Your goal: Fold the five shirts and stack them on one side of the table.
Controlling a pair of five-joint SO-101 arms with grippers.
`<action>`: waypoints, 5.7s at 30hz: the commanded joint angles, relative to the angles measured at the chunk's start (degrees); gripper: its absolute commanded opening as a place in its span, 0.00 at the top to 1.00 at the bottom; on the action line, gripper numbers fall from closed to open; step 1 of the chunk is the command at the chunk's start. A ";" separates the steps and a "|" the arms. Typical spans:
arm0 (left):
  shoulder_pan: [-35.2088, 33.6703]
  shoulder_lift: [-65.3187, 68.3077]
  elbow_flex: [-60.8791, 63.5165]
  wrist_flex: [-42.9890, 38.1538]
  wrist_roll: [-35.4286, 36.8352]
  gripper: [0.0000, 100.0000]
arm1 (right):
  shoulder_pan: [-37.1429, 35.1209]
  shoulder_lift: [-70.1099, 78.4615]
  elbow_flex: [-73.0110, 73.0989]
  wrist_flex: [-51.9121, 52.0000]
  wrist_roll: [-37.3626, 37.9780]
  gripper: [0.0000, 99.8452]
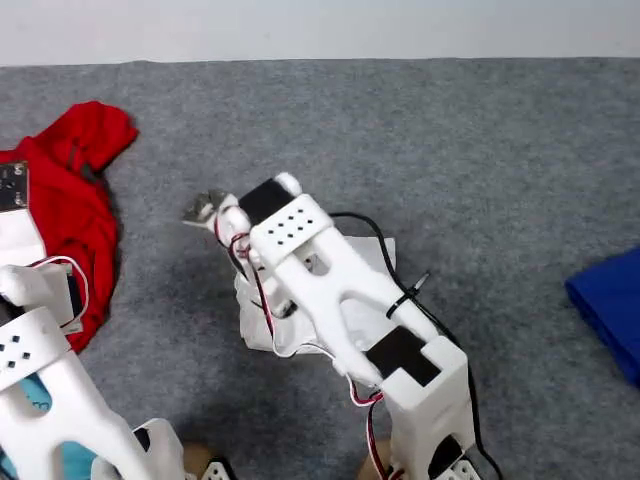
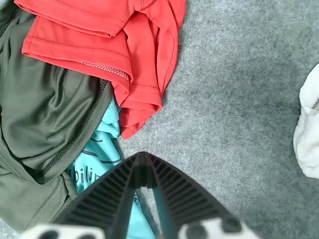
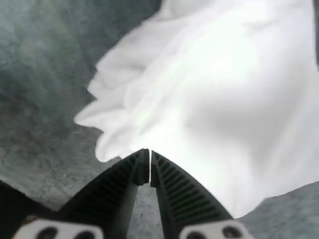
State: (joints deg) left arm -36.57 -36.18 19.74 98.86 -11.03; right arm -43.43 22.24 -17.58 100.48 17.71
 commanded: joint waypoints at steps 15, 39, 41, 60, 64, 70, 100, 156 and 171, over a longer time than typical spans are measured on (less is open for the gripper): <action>-0.18 -1.32 -0.48 0.26 -0.35 1.00 | -9.10 7.52 -8.70 -2.15 0.00 0.99; -0.18 -1.32 -0.22 0.26 -0.18 1.00 | 10.42 13.67 -17.23 -17.63 3.25 0.99; -0.18 -1.32 -0.22 0.26 -0.18 1.00 | 8.31 16.04 -17.23 -19.47 3.25 0.99; 13.27 -1.14 -0.48 1.05 -0.35 1.00 | 14.73 10.95 -34.99 2.33 3.43 0.99; 23.21 -0.53 -0.04 0.70 -0.35 1.00 | 21.67 7.60 -29.98 2.33 3.43 0.99; 32.62 7.74 -1.19 -1.32 -0.35 1.00 | 26.59 -4.09 -13.45 2.33 3.16 0.99; 42.20 49.41 -20.44 -13.80 -2.90 1.00 | 26.77 -43.91 51.96 -22.20 -0.35 0.99; 34.02 38.24 -20.79 -2.11 -4.40 1.00 | 31.60 -0.13 10.02 -30.46 -0.26 0.99; 33.67 25.23 -20.70 -2.55 -4.04 1.00 | 31.87 -11.03 -1.58 1.80 -2.64 0.99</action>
State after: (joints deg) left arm -2.64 -6.73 0.92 96.22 -15.25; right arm -11.43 17.41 -16.44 99.52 16.92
